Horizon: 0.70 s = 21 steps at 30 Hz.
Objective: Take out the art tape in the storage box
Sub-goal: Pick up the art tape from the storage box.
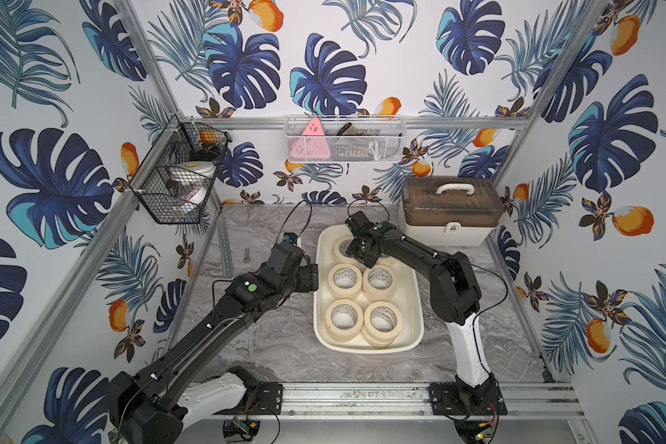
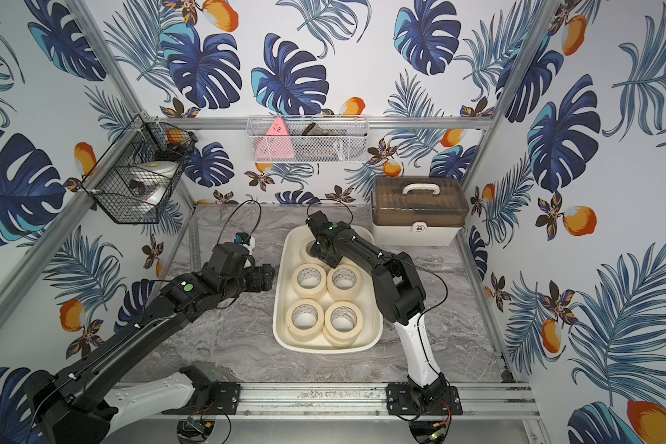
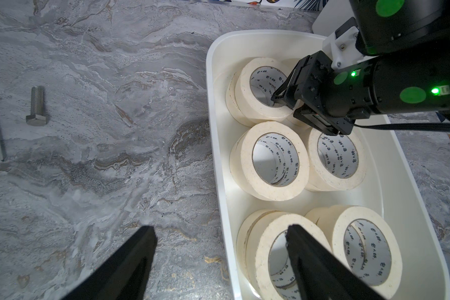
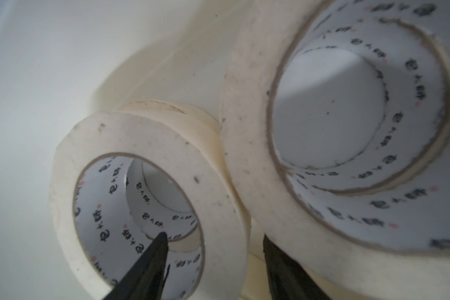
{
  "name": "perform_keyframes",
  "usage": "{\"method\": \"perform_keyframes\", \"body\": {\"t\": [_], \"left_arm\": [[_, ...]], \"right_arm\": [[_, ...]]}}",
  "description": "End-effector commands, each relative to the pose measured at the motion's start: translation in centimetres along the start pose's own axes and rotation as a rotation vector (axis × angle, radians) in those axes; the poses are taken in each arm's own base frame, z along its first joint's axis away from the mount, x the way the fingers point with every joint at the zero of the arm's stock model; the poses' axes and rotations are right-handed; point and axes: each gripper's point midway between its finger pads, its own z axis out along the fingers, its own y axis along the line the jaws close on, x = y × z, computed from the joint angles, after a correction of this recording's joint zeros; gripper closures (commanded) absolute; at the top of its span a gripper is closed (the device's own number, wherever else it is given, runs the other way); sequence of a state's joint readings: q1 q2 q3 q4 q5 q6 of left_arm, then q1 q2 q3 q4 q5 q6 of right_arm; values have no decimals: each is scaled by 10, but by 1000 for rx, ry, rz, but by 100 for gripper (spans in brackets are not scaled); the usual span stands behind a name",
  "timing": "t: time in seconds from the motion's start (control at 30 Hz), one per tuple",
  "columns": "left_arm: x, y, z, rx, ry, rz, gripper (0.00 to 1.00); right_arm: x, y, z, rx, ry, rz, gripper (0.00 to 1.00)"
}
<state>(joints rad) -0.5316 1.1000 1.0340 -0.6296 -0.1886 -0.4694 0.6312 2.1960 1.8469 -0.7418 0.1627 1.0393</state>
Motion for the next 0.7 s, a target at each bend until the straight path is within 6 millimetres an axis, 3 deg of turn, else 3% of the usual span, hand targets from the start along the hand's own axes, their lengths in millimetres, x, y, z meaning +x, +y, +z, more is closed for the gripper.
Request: {"method": "perform_keyframes", "body": {"t": [0.0,0.37,0.67], "left_arm": [[0,0,0,-2,4,19,13],[2,1,-2,0,1,16,13],[-3,-4,-9,25,-6,9,12]], "right_arm": [[-2,-5,4,24,-18,14,43],[-6,0,-3,-21,-41,-28,74],[-17,13,-37,-78,-71,-116,88]]}}
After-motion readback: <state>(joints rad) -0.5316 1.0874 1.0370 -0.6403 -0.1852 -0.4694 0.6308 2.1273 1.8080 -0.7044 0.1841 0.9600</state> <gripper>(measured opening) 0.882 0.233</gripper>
